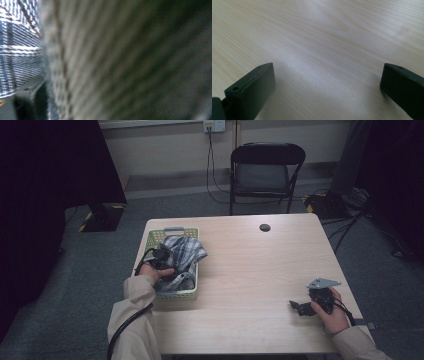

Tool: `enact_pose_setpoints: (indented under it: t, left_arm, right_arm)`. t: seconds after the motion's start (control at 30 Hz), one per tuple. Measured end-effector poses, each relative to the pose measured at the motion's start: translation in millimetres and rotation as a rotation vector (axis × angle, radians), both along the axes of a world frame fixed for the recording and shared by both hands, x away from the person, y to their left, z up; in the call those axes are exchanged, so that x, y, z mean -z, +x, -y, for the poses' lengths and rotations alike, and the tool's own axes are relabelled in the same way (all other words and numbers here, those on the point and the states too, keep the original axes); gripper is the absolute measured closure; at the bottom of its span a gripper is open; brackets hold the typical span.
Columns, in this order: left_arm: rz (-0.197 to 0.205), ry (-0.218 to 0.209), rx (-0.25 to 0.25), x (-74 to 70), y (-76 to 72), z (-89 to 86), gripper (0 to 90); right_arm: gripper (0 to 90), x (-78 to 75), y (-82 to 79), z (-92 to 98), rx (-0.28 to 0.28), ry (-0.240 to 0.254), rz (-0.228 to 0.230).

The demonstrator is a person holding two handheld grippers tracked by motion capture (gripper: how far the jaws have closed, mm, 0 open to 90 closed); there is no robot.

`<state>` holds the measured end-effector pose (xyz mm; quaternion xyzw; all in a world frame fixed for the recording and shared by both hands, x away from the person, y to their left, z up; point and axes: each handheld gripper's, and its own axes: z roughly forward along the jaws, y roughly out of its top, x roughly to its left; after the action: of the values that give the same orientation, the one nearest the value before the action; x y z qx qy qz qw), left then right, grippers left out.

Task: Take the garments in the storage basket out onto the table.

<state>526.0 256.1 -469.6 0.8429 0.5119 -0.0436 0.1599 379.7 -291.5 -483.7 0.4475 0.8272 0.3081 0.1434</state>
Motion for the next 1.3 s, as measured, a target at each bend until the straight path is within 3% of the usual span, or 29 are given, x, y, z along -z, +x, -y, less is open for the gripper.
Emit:
enact_pose_setpoints:
  t: [0.03, 0.1, 0.27, 0.37, 0.5, 0.53, 0.57, 0.8, 0.9, 1.07, 1.2, 1.3]
  left_arm:
    - [0.033, -0.002, 0.034, -4.8, -2.7, 3.1, 18.8]
    - [0.047, 0.017, 0.061, -7.1, -5.1, 7.0, 38.0]
    - [0.048, 0.048, 0.028, -9.3, -6.0, 10.1, 54.0]
    - [0.082, 0.066, 0.043, -15.4, -9.2, 11.9, 63.2]
    - [0.126, 0.081, 0.041, -26.8, -15.3, 11.6, 66.8]
    - [0.160, 0.079, 0.030, -33.0, -18.9, 9.8, 67.2]
    - [0.160, 0.079, 0.030, -33.0, -18.9, 9.8, 67.7]
    - [0.281, 0.075, 0.007, -61.8, -31.6, 6.0, 69.3]
    - [0.327, 0.048, -0.005, -77.1, -36.5, 2.6, 69.5]
    - [0.361, 0.015, -0.009, -95.5, -42.6, -0.6, 69.6]
    - [0.382, -0.037, -0.030, -106.5, -46.0, -4.0, 69.5]
    - [0.401, -0.101, -0.053, -114.0, -48.8, -8.2, 69.5]
  right_arm:
    - [0.0, 0.0, 0.0, 0.0, 0.000, 0.000, 0.000]
    - [0.0, 0.0, 0.0, 0.0, 0.000, 0.000, 0.000]
    - [0.0, 0.0, 0.0, 0.0, 0.000, 0.000, 0.000]
    - [0.0, 0.0, 0.0, 0.0, 0.000, 0.000, 0.000]
    - [0.0, 0.0, 0.0, 0.0, 0.000, 0.000, 0.000]
    - [0.0, 0.0, 0.0, 0.0, 0.000, 0.000, 0.000]
    - [0.0, 0.0, 0.0, 0.0, 0.000, 0.000, 0.000]
    - [0.0, 0.0, 0.0, 0.0, 0.000, 0.000, 0.000]
    - [0.0, 0.0, 0.1, 0.0, 0.000, 0.000, 0.000]
    - [0.0, 0.0, 0.1, 0.0, 0.000, 0.000, 0.000]
    - [0.0, 0.0, 0.0, 0.0, 0.000, 0.000, 0.000]
    - [0.0, 0.0, 0.0, 0.0, 0.000, 0.000, 0.000]
